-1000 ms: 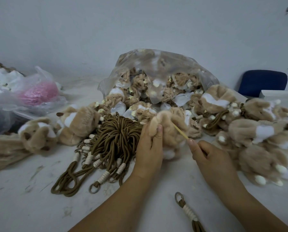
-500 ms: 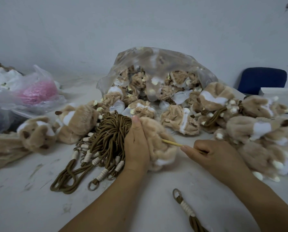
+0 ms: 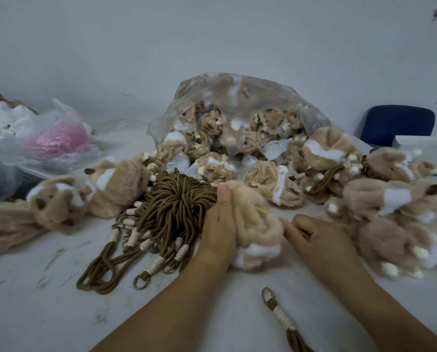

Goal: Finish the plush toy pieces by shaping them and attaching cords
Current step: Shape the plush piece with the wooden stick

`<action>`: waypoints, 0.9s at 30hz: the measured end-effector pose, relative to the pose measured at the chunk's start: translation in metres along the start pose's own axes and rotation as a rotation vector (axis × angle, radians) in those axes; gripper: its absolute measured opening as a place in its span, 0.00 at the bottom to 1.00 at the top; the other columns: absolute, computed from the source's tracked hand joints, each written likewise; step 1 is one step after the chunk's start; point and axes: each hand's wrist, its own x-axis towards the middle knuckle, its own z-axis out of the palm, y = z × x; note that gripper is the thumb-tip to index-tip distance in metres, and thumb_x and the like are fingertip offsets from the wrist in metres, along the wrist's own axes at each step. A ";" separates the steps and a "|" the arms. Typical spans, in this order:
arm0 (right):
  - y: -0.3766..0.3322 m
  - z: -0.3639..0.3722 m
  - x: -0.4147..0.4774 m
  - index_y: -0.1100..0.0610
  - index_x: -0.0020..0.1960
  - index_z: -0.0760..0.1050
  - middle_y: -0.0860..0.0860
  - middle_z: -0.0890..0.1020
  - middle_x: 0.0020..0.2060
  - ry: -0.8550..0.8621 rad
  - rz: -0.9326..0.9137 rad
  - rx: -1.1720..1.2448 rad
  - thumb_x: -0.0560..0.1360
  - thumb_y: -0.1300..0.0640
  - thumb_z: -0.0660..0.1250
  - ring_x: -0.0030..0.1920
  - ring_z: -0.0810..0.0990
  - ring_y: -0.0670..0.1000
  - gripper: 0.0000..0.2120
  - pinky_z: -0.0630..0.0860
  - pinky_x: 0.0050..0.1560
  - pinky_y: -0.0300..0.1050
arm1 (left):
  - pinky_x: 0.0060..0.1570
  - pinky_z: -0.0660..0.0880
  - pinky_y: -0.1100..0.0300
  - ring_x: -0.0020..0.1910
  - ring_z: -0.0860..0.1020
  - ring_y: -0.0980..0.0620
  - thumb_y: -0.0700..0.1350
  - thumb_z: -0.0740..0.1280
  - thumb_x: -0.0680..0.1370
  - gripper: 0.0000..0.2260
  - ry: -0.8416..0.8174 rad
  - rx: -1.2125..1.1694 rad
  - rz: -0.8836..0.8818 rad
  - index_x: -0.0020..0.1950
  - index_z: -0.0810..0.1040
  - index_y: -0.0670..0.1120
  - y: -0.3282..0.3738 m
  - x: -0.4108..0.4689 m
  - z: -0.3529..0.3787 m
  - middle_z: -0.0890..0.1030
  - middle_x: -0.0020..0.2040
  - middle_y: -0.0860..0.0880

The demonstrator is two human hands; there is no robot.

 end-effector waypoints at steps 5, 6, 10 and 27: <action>0.000 0.004 0.000 0.55 0.29 0.60 0.50 0.64 0.22 0.057 0.077 0.052 0.67 0.28 0.48 0.24 0.61 0.46 0.30 0.61 0.27 0.45 | 0.47 0.81 0.50 0.40 0.84 0.50 0.75 0.58 0.67 0.32 -0.111 0.098 -0.025 0.42 0.83 0.47 0.005 -0.004 0.009 0.86 0.39 0.48; 0.001 0.004 0.000 0.55 0.28 0.60 0.50 0.64 0.22 0.062 0.081 0.052 0.67 0.28 0.48 0.24 0.61 0.46 0.29 0.61 0.27 0.45 | 0.46 0.81 0.53 0.39 0.84 0.53 0.73 0.60 0.67 0.30 -0.103 0.108 -0.048 0.41 0.83 0.48 0.006 -0.005 0.010 0.86 0.39 0.50; -0.001 0.006 0.000 0.56 0.28 0.62 0.52 0.66 0.22 0.054 0.076 0.042 0.68 0.29 0.49 0.24 0.62 0.46 0.30 0.63 0.27 0.47 | 0.41 0.78 0.65 0.40 0.84 0.57 0.63 0.67 0.69 0.17 -0.050 0.041 -0.081 0.43 0.83 0.50 0.007 -0.005 0.007 0.86 0.39 0.54; -0.002 -0.004 -0.001 0.53 0.27 0.56 0.48 0.63 0.21 0.038 0.087 0.094 0.70 0.31 0.55 0.23 0.62 0.46 0.28 0.64 0.28 0.48 | 0.40 0.80 0.48 0.40 0.84 0.47 0.82 0.50 0.64 0.41 0.035 0.094 0.004 0.42 0.83 0.49 0.003 -0.004 0.001 0.85 0.40 0.43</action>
